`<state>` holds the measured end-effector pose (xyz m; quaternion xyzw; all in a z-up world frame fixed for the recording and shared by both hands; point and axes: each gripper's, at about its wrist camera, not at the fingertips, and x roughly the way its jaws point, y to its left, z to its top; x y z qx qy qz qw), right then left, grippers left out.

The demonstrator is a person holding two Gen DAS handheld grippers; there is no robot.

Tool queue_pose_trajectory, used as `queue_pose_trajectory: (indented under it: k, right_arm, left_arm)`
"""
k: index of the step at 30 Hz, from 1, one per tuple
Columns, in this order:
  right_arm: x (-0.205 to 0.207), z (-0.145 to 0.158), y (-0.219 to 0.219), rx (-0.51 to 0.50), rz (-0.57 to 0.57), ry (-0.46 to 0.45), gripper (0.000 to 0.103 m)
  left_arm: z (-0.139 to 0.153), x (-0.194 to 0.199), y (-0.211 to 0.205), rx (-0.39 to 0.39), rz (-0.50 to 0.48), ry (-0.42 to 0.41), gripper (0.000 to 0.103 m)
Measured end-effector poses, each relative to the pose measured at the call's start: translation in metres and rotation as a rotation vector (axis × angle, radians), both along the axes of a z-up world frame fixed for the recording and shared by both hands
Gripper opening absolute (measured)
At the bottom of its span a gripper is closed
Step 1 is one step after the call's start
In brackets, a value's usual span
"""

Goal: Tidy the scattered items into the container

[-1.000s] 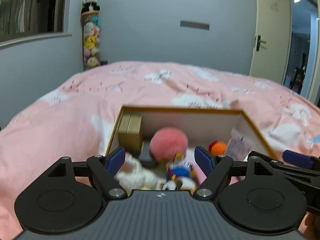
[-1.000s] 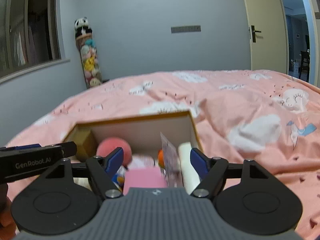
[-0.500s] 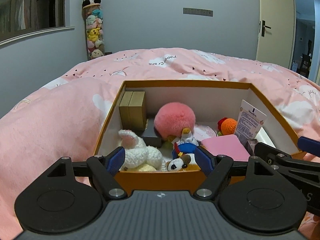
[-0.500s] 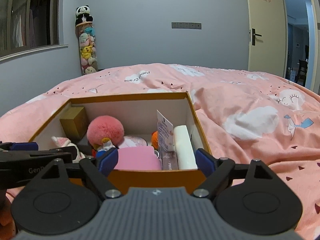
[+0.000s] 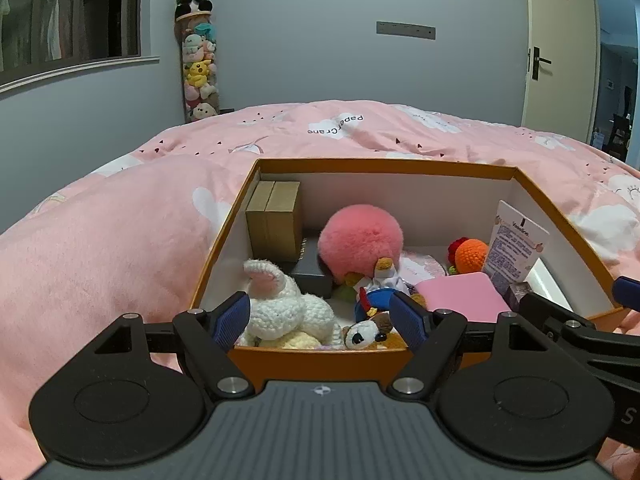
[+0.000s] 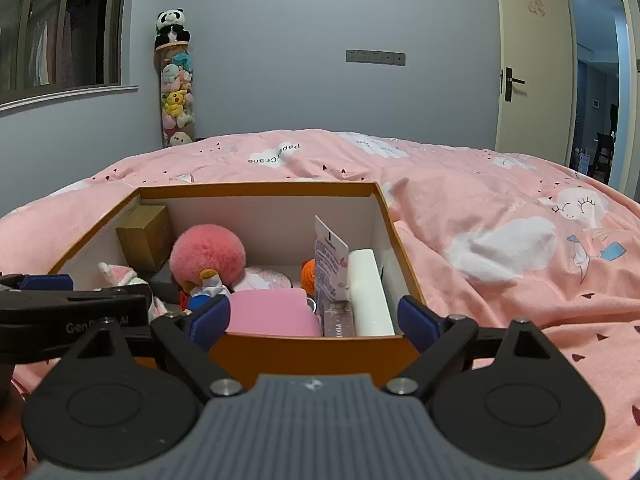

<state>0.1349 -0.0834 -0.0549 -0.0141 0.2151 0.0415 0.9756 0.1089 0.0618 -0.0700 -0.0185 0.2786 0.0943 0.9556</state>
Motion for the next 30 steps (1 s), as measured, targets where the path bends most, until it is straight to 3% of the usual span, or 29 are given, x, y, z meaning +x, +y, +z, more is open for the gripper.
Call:
queue_pose_trajectory:
  k: [30]
  right_arm:
    - [0.0013,0.0002,0.0004,-0.005,0.001,0.007,0.094]
  left_arm:
    - [-0.0045,0.0057,0.0017,-0.002,0.002,0.016,0.091]
